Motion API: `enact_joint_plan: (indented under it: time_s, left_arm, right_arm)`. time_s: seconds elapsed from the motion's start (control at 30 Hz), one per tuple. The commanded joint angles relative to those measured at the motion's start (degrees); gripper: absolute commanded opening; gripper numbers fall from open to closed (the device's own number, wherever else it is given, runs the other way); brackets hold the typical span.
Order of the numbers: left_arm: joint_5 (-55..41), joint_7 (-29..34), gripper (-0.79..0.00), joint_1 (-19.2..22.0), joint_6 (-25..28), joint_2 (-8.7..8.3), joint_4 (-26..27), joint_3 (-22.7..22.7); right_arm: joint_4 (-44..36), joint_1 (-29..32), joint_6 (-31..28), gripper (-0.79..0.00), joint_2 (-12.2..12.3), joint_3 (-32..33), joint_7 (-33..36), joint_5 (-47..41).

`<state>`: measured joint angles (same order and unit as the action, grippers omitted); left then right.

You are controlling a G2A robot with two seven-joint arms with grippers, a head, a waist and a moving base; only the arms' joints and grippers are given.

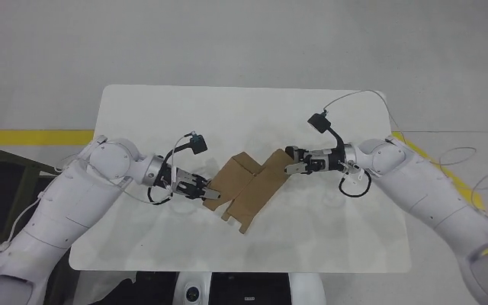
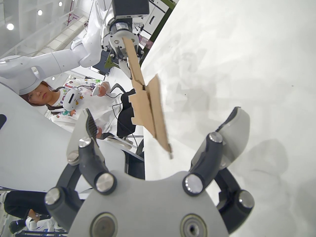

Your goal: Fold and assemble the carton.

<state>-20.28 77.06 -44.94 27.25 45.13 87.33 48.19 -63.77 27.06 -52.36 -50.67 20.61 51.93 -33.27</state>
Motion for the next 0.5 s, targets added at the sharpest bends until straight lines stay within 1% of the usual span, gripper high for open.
enact_joint_plan:
  time_s: [0.0, 0.13, 0.23, 0.47]
  left_arm:
    - [-0.9, -0.2, -0.785, 0.8, 0.2, -0.24, -0.2, -1.3]
    - [-2.2, -0.5, -0.785, 2.1, 0.5, -0.87, 0.1, -3.9]
    - [-3.2, -1.0, -0.785, 2.8, 1.0, -1.43, 0.4, -5.5]
    - [-3.4, -2.1, -0.785, 4.7, 2.1, -2.5, 0.8, -9.1]
  right_arm:
    - [0.8, -0.2, -0.7, 0.0, 0.1, -0.5, -0.6, 0.1]
    - [1.8, -0.8, -2.1, 0.0, 0.3, -2.4, -2.1, 0.2]
    - [0.7, -1.5, -2.1, 0.0, 0.3, -4.7, -2.1, -0.6]
    - [-2.6, -3.5, -1.7, 0.0, 0.2, -9.9, -1.7, -6.2]
